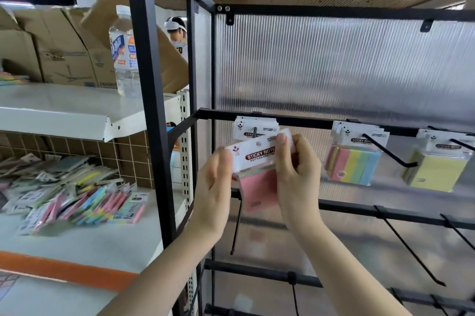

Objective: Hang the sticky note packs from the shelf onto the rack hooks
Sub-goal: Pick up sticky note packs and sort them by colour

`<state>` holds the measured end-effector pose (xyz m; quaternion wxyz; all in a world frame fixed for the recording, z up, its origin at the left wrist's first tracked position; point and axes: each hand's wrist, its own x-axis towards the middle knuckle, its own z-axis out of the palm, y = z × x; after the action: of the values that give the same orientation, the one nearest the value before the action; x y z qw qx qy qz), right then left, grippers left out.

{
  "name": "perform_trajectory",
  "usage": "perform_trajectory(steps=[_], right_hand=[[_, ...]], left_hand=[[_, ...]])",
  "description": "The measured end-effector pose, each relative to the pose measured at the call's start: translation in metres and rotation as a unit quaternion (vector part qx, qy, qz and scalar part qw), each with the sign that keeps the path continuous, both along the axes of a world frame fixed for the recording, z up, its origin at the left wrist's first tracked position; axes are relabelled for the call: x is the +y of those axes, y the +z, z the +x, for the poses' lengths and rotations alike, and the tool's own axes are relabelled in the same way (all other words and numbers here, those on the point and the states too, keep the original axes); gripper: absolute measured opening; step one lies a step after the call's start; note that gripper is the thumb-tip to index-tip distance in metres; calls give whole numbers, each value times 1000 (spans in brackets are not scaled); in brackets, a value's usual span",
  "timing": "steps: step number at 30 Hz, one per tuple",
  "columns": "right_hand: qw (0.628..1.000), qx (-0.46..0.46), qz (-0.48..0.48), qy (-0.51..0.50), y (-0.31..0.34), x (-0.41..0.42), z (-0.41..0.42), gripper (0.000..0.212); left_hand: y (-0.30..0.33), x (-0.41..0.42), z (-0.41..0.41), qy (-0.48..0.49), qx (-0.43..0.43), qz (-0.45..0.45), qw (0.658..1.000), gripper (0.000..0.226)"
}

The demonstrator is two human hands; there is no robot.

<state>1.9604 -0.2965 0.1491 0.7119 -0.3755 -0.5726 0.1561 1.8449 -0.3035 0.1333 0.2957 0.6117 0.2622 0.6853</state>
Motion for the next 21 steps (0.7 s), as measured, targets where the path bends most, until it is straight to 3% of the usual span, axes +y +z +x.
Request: perform_trajectory(steps=[5,21], right_hand=[[1000,4,-18,10,5,5,-5,37],[998,-30,-39,27,-3,9,0,40]], left_hand=[[16,1,2,35,21,-18,999,14],[8,12,1,33,-2,-57,998,16]])
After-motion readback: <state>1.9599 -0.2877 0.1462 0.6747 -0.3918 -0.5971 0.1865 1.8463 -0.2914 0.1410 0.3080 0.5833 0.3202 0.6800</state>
